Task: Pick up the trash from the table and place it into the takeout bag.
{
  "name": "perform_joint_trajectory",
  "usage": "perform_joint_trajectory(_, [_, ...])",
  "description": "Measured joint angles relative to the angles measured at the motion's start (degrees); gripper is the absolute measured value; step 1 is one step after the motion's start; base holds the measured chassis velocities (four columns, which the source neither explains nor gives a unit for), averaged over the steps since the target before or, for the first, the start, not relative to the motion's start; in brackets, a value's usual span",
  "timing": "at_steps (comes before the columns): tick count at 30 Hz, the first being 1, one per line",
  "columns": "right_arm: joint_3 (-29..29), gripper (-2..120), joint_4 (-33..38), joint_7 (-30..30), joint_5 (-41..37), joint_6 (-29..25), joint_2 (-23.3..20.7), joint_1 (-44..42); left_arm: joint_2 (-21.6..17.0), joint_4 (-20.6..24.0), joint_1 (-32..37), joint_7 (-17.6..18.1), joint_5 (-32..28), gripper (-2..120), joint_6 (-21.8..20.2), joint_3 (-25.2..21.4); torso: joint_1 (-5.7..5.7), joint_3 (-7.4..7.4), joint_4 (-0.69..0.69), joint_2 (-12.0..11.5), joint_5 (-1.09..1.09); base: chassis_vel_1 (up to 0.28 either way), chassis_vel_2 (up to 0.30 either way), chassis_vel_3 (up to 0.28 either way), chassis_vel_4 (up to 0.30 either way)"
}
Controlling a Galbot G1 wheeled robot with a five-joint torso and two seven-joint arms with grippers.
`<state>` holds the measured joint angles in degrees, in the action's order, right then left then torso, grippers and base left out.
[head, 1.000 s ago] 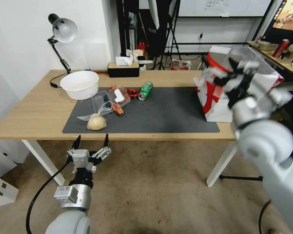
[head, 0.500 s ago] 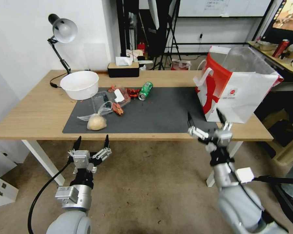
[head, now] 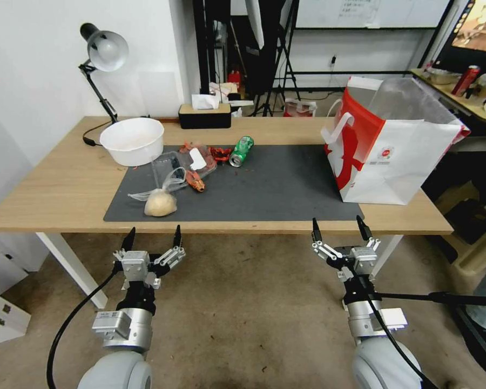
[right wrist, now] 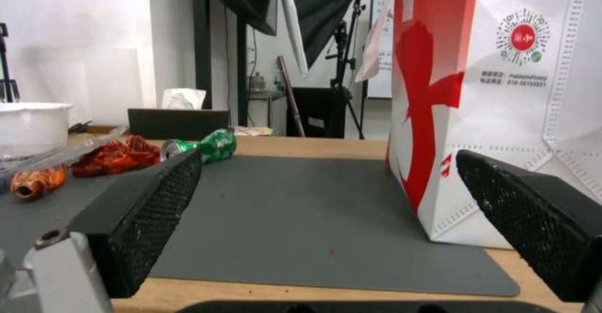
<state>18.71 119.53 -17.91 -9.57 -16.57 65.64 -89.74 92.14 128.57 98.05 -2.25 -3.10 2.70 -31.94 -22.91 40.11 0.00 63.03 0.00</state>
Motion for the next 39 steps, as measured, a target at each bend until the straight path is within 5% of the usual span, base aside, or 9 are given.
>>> perform_joint_trajectory(9, [-1.26, 100, 1.44, -1.77, -2.32, 3.58, -0.25, 2.44, 0.0, 0.14, 0.27, 0.03, 0.04, 100, 0.35, -0.07, 0.0, 0.0, -0.01, 0.0, 0.0, 0.0, 0.0, 0.0, 0.0])
perform_joint_trajectory(19, [-6.02, 100, 1.09, -7.63, -15.76, 17.58, -1.44, 18.31, 0.0, 0.26, 0.44, 0.05, 0.3, 100, 0.5, -0.22, -0.02, 0.0, -0.01, -0.01, 0.0, 0.0, 0.0, 0.0, 0.0])
perform_joint_trajectory(29, [-13.3, 100, -7.08, -10.82, -23.93, 24.44, 0.11, 33.49, 0.0, -0.17, 0.21, 0.04, 0.45, 100, 0.44, -0.45, -0.02, 0.01, 0.0, -0.01, 0.0, 0.0, 0.0, 0.0, 0.0])
perform_joint_trajectory(39, [-21.35, 100, -22.95, -13.88, -29.1, 26.38, 5.85, 50.05, 0.0, -0.87, 0.16, 0.02, 0.62, 100, 0.48, -0.8, -0.02, 0.01, 0.0, -0.01, -0.02, 0.0, 0.0, 0.0, 0.0])
